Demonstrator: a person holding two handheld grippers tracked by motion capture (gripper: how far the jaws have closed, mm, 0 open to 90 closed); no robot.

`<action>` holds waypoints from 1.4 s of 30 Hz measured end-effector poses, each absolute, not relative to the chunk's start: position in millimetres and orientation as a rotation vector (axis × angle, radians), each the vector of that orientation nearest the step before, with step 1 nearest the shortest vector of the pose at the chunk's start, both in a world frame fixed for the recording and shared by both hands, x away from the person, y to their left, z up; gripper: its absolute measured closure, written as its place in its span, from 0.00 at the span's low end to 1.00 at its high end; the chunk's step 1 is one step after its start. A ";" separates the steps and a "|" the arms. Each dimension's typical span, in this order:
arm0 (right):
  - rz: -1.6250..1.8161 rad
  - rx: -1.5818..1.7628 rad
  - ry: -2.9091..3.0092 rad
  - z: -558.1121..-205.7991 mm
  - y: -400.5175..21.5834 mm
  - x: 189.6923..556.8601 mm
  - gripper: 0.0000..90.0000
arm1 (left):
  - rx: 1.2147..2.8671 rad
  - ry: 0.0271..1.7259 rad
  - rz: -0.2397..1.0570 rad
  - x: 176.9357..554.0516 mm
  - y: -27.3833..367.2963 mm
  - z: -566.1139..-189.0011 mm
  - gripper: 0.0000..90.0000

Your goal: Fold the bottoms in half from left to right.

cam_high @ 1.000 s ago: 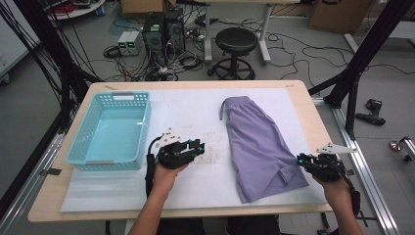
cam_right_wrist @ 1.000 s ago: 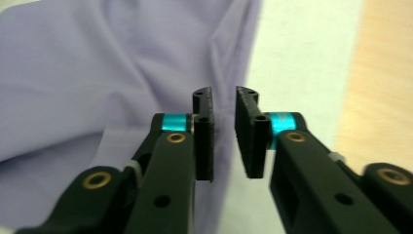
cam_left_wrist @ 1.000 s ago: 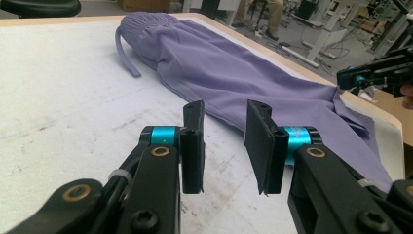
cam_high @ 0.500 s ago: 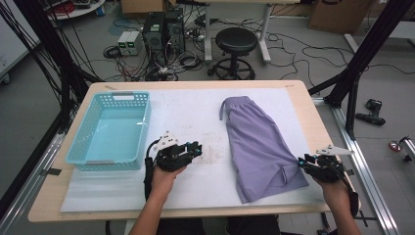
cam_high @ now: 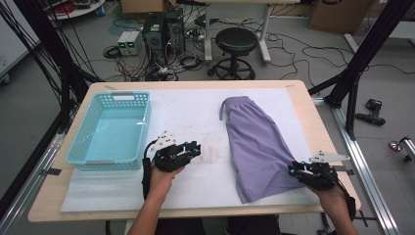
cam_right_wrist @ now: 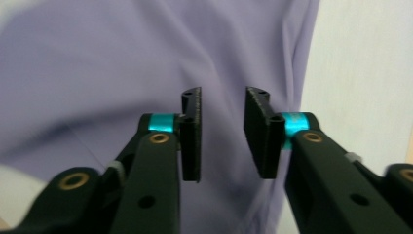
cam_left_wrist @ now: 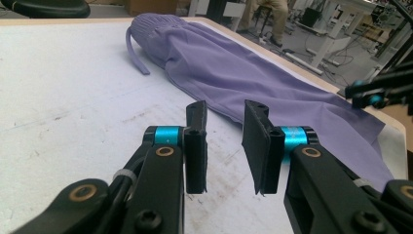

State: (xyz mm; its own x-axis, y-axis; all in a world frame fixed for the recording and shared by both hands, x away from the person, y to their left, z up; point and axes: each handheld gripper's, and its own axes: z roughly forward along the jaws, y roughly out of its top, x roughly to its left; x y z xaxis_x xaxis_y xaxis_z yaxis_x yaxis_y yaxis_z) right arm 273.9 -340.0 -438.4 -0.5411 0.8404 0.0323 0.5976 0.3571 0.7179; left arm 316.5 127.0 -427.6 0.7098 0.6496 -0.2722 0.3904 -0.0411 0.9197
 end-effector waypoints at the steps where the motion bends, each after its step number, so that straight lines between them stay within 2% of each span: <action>1: 0.957 1.296 2.286 -443.1 -343.6 273.7 0.81 | 1.660 0.850 0.253 316.1 126.9 -427.4 0.83; 4: 0.934 1.341 2.266 -448.2 -355.7 273.0 0.87 | 1.652 0.855 0.257 314.9 127.9 -427.2 0.85; 6: 0.913 1.325 2.283 -446.5 -358.7 272.0 0.95 | 1.652 0.862 0.261 314.1 129.7 -427.9 0.85; 7: 0.916 1.320 2.293 -445.7 -359.4 271.5 0.95 | 1.651 0.864 0.263 313.7 130.4 -428.4 0.85; 8: 0.937 1.318 2.281 -443.7 -360.1 270.6 0.93 | 1.652 0.865 0.264 313.3 131.5 -428.8 0.85; 10: 1.033 1.319 2.215 -437.3 -361.2 271.1 0.82 | 1.647 0.869 0.271 312.1 133.6 -429.8 0.85; 12: 1.063 1.321 2.158 -433.6 -358.4 275.1 0.75 | 1.643 0.872 0.273 311.1 136.3 -431.0 0.84; 19: 1.023 1.333 2.184 -436.8 -340.1 320.4 0.75 | 1.645 0.876 0.268 307.5 138.1 -434.7 0.86; 21: 0.976 1.342 2.212 -440.0 -334.0 334.7 0.80 | 1.647 0.878 0.264 306.7 136.7 -435.9 0.87; 22: 0.956 1.348 2.223 -441.9 -332.8 340.5 0.87 | 1.650 0.878 0.260 306.5 136.1 -436.3 0.88; 23: 0.924 1.355 2.229 -443.3 -332.4 344.7 0.98 | 1.652 0.878 0.256 306.2 135.2 -436.5 0.89; 26: 0.840 1.430 2.169 -444.3 -338.5 349.9 0.99 | 1.659 0.868 0.247 305.9 132.4 -436.7 0.93; 27: 0.852 1.451 2.157 -444.3 -340.5 349.4 0.98 | 1.660 0.865 0.245 305.9 131.6 -437.0 0.95; 28: 0.846 1.453 2.144 -443.4 -340.2 347.6 0.84 | 1.662 0.863 0.244 306.0 131.0 -437.3 0.95; 29: 0.851 1.443 2.131 -441.8 -339.3 344.8 0.79 | 1.661 0.864 0.248 306.1 131.2 -437.4 0.95; 33: 1.040 1.348 2.133 -435.1 -329.4 326.7 0.75 | 1.636 0.881 0.267 306.3 136.1 -436.7 0.92; 36: 1.147 1.267 2.151 -433.6 -314.9 315.6 0.73 | 1.630 0.881 0.295 306.0 140.3 -434.0 0.86; 42: 1.291 1.169 2.174 -425.1 -281.1 301.1 0.63 | 1.602 0.864 0.316 305.7 147.4 -430.0 0.71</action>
State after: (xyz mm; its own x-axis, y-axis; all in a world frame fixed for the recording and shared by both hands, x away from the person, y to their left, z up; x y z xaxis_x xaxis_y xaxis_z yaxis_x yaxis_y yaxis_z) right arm 301.1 -281.1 -425.1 -0.5959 0.7961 0.1050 0.4730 0.2424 0.8471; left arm 305.7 147.4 -430.0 0.6841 0.6812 -0.2608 0.3519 0.0050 0.9360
